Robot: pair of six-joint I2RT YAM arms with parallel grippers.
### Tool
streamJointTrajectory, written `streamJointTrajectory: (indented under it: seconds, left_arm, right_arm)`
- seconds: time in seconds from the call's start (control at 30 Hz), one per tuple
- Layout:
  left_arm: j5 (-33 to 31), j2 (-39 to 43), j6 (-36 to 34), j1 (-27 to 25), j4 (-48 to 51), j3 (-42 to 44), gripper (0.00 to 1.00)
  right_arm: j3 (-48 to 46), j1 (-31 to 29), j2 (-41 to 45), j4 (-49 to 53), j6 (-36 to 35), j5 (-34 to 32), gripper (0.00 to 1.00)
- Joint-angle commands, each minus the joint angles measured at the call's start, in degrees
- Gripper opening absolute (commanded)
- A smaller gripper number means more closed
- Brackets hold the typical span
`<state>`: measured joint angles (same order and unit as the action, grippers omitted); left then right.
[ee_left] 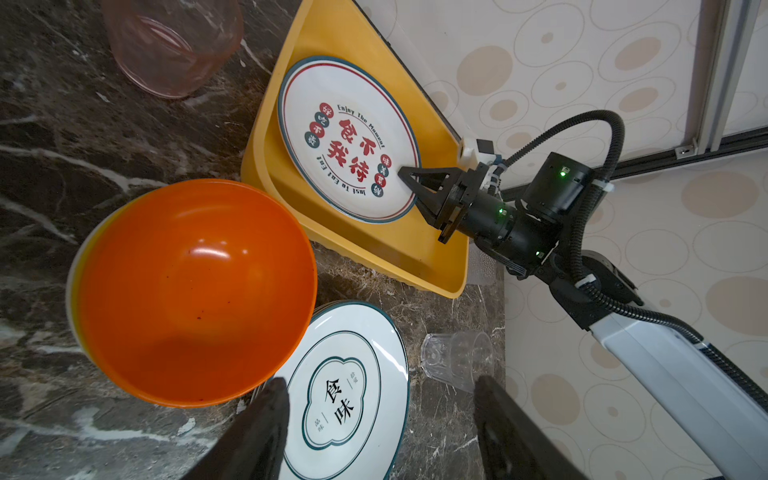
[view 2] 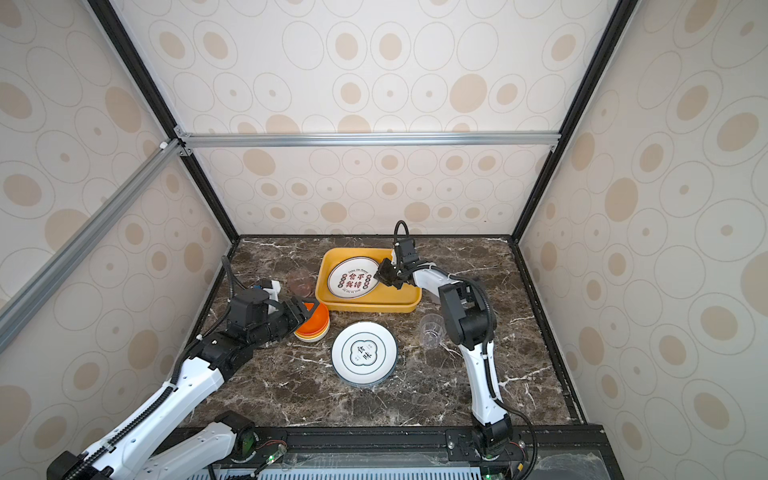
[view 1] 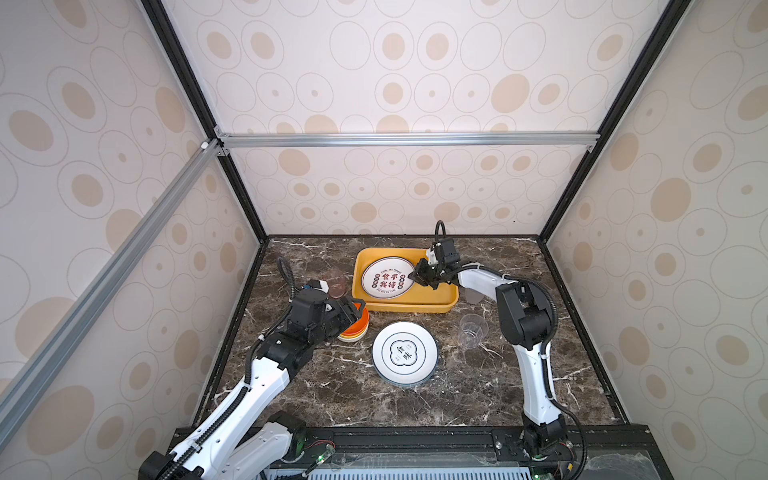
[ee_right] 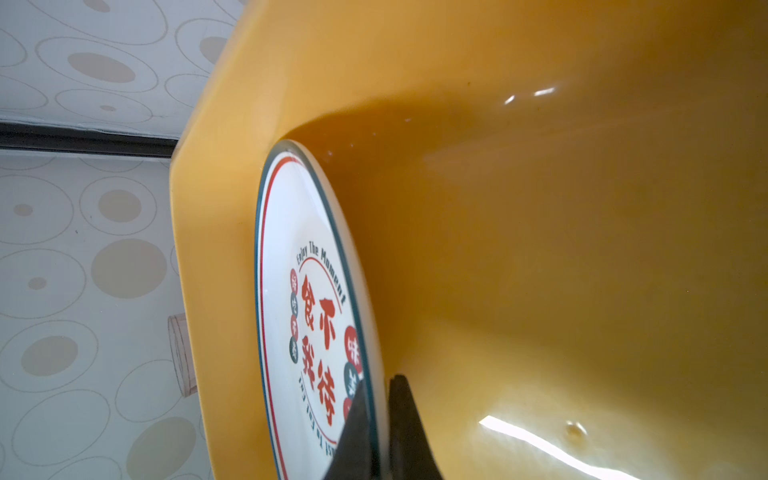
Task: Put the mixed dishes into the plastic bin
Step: 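Lower the printed plate flat into the yellow bin with the right gripper, then release the plate and move both grippers to the white plate stack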
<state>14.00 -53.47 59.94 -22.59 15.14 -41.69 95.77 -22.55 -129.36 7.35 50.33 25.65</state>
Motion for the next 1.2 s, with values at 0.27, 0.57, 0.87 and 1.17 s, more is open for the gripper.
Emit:
streamJointTrajectory:
  seconds: [0.27,0.57,0.87,1.17]
  left_arm:
    - [1.0,0.3,0.1,0.9,-1.1,1.0,0.70]
    - [1.6,0.3,0.4,1.0,-1.6,1.3,0.70]
    - [0.9,1.9,-0.7,1.1,0.1,1.9,0.70]
    - [2.6,2.9,-2.4,1.0,1.0,3.4,0.70]
  right_arm:
    - [0.9,-0.4,-1.0,-1.3,0.9,0.9,0.14]
    - [0.4,-0.3,-0.1,1.9,-0.1,-0.5,0.34]
    - [-0.2,0.4,4.4,7.9,-3.4,-4.4,0.38]
    - [-2.6,0.5,12.8,12.6,-7.7,-6.7,0.39]
